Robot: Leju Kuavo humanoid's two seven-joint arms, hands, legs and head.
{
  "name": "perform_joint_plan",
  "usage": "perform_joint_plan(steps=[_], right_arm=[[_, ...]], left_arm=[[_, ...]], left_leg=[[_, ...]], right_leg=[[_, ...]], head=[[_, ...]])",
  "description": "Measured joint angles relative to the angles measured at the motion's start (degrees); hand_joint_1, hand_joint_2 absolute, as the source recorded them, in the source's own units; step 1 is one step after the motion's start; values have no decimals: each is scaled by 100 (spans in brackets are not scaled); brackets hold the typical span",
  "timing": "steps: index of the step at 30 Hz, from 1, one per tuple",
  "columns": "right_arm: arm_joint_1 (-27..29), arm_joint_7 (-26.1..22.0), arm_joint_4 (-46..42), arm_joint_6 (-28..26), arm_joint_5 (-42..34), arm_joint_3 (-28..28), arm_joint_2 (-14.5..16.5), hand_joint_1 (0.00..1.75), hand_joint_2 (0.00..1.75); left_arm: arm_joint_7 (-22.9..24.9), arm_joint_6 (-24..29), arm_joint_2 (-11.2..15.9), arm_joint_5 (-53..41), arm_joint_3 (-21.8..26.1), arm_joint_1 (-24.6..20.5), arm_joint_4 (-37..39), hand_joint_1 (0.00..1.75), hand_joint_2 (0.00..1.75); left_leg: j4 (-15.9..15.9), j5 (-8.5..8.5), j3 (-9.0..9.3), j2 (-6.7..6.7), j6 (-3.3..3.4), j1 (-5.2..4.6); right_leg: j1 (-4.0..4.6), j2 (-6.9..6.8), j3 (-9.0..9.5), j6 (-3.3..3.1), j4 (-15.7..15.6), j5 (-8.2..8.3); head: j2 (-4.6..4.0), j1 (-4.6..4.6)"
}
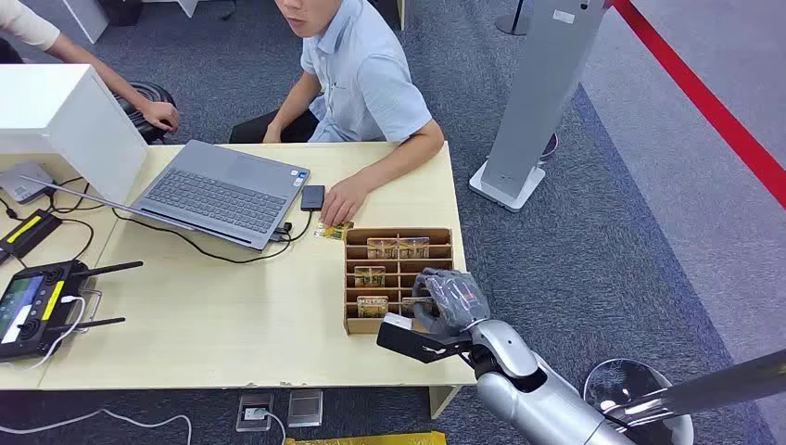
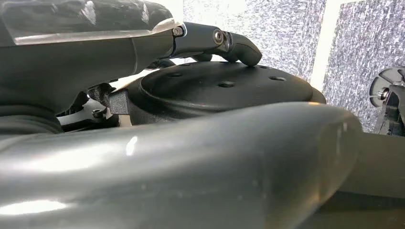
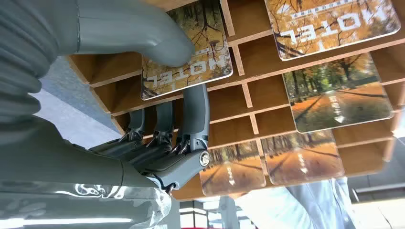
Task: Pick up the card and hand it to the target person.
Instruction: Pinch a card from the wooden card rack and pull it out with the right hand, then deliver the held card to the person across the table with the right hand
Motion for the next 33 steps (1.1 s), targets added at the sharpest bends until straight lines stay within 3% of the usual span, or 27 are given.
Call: perform_joint_plan(steps=[14, 21, 25, 33], right_arm=[[-68, -598, -116, -894, -1, -14, 5, 175, 175], [-114, -652, -202, -918, -8, -16, 7, 175, 175], [-133, -986, -305, -962, -132, -15, 7, 175, 175], [-169, -1201, -446, -659, -264, 38, 25, 175, 175]], left_arm=[[-177, -113, 16, 55, 0, 21, 2, 0, 0], [-200, -136, 23, 62, -1, 29, 2, 0, 0], [-238, -189, 39, 71, -2, 36, 2, 0, 0], [-167, -151, 35, 86, -3, 38, 2, 0, 0]], left_leg=[[0, 0, 0, 0, 0, 0], [0, 0, 1, 0, 0, 0], [0, 0, 0, 0, 0, 0], [0, 0, 0, 0, 0, 0]], right_leg=[[0, 0, -1, 0, 0, 0], [0, 0, 0, 0, 0, 0], [0, 0, -1, 0, 0, 0], [0, 0, -1, 0, 0, 0]], head=[[0, -7], [0, -4], [0, -6], [0, -7]])
